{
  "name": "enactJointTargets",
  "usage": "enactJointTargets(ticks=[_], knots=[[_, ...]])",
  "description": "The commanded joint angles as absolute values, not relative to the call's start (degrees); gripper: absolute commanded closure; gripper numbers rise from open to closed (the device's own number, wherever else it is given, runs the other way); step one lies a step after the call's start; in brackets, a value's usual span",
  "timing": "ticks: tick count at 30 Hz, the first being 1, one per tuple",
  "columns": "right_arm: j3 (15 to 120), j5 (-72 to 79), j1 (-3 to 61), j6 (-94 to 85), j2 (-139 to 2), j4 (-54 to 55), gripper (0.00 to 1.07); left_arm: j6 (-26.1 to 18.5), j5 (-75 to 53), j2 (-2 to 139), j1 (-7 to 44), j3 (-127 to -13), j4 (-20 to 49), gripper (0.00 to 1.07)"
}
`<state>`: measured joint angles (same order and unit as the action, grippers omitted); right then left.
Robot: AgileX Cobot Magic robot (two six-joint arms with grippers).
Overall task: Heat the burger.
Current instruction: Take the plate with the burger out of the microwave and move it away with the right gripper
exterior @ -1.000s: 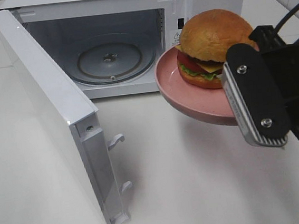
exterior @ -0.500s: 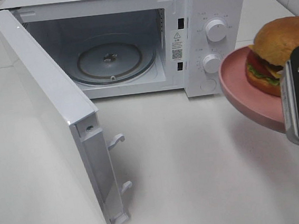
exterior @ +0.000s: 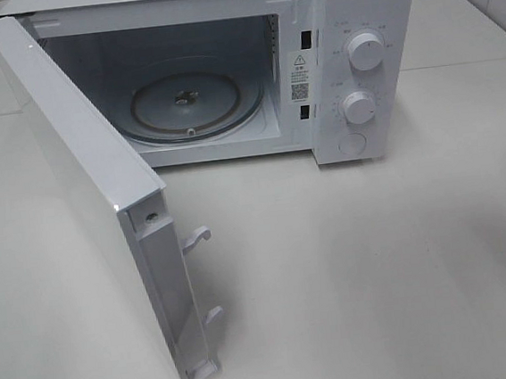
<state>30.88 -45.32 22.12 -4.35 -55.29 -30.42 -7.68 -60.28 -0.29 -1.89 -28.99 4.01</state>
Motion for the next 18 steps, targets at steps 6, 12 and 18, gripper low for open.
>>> enactJointTargets(ticks=[6,12,18], knots=[[29.62,-45.84,14.55,1.26,-56.89,-36.21,1.07,-7.39,-59.93,-1.26,-2.01,-28.93,4.18,0.02],[29.62,-40.79,9.4,2.29,-63.03,-36.9,1.07,-7.39,-59.93,-1.26,-2.01,-28.93,4.18,0.02],[29.74,-36.61,4.35,5.21,-68.98,-39.53,1.07,-7.39,-59.93,-1.26,-2.01,-28.93,4.18,0.02]])
